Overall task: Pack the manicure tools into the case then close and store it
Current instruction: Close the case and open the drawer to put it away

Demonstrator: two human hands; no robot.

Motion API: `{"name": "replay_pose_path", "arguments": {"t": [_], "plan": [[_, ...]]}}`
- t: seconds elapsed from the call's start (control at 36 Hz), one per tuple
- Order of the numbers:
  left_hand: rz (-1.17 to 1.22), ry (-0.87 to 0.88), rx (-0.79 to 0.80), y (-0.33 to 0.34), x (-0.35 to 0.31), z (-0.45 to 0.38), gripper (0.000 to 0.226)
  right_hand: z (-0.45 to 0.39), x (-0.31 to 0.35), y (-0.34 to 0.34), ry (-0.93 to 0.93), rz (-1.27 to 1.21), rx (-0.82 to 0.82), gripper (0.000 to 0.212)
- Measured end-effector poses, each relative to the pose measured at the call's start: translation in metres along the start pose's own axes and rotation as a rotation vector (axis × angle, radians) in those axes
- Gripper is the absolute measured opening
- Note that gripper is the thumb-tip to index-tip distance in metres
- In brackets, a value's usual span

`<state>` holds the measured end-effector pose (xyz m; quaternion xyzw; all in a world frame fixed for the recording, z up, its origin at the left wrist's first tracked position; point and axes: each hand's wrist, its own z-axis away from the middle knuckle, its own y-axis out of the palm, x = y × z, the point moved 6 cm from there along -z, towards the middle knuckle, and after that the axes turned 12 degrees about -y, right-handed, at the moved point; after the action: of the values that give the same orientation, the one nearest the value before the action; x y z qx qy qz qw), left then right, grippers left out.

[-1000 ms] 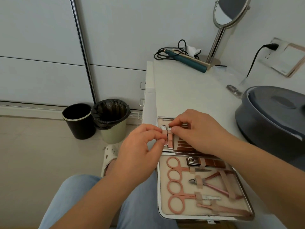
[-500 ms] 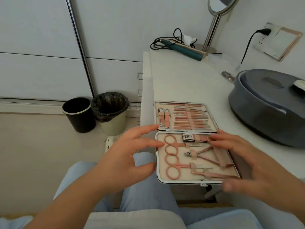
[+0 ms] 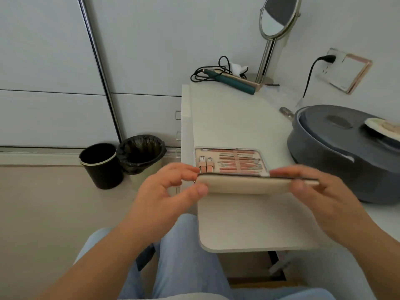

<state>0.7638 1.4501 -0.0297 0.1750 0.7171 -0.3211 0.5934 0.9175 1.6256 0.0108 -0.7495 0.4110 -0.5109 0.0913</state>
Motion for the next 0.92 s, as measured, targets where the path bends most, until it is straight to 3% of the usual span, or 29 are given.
{"name": "replay_pose_path", "arguments": {"t": [0.06,0.14,0.19,0.28,0.36,0.42,0.47,0.56,0.67,0.78,0.92], "plan": [[0.042,-0.021,-0.058,0.001,-0.006,-0.007,0.032,-0.013,-0.005,-0.002,0.04,-0.01,-0.171,0.017],[0.089,-0.095,-0.132,0.002,-0.007,-0.023,0.035,-0.033,-0.019,0.002,0.131,-0.076,-0.323,0.04],[0.035,-0.184,-0.142,0.005,-0.001,-0.037,0.048,-0.046,-0.031,0.006,0.209,-0.092,-0.355,0.052],[-0.001,-0.367,-0.047,0.013,0.011,-0.057,0.074,-0.063,-0.05,0.01,0.284,-0.009,-0.356,0.045],[0.021,-0.469,0.015,0.014,0.017,-0.074,0.076,-0.073,-0.068,0.017,0.359,0.035,-0.285,0.045],[0.072,-0.506,0.043,0.013,0.019,-0.082,0.07,-0.073,-0.075,0.021,0.374,0.058,-0.25,0.05],[0.148,-0.524,0.105,0.015,0.02,-0.087,0.048,-0.073,-0.079,0.021,0.375,0.086,-0.241,0.054],[0.205,-0.521,0.152,0.019,0.017,-0.091,0.028,-0.072,-0.082,0.02,0.36,0.119,-0.247,0.043],[0.241,-0.484,0.166,0.023,0.013,-0.093,0.022,-0.069,-0.085,0.022,0.354,-0.013,-0.297,0.023],[0.308,-0.407,0.155,0.025,0.007,-0.089,0.015,-0.064,-0.082,0.024,0.425,-0.33,-0.328,0.04],[0.361,-0.357,0.123,0.02,0.004,-0.079,0.029,-0.063,-0.069,0.028,0.415,-0.542,-0.196,0.043]]}}
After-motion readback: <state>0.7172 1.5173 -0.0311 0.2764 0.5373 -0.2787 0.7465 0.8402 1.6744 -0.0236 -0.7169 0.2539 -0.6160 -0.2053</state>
